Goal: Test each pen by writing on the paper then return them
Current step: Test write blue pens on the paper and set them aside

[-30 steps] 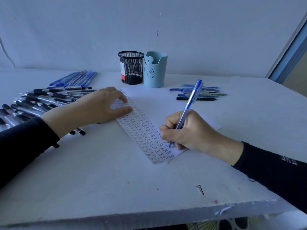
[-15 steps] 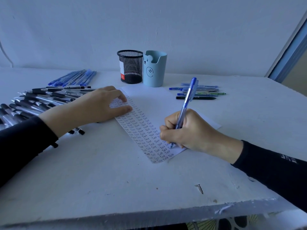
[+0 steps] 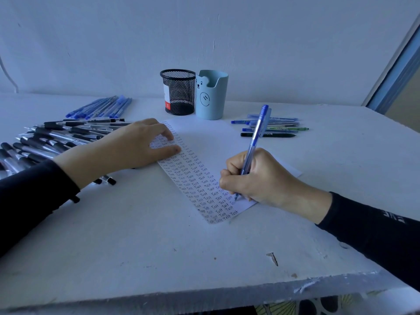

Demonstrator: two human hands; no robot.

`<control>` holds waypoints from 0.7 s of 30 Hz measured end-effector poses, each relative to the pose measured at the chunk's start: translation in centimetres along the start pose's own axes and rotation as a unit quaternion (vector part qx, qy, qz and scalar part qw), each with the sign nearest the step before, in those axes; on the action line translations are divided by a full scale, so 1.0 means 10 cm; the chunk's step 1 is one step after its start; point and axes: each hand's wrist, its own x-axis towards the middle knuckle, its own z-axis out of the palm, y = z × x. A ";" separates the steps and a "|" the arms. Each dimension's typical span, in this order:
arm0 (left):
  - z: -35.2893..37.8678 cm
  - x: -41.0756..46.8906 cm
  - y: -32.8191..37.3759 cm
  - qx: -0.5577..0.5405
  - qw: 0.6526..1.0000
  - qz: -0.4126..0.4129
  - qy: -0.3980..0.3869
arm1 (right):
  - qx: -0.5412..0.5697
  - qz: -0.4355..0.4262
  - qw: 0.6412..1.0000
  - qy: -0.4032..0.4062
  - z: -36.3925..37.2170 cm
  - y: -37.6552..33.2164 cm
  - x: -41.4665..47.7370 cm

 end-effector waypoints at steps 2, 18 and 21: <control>0.00 0.00 0.00 -0.001 1.000 -0.001 0.000 | -0.005 0.001 1.000 -0.001 0.00 0.01 0.00; -0.01 -0.01 -0.04 0.015 0.997 0.020 -0.069 | -0.034 -0.021 0.999 0.018 -0.21 -0.05 0.16; 0.00 0.00 -0.04 0.027 0.994 0.023 -0.100 | -0.047 -0.040 0.997 0.050 -0.34 -0.14 0.29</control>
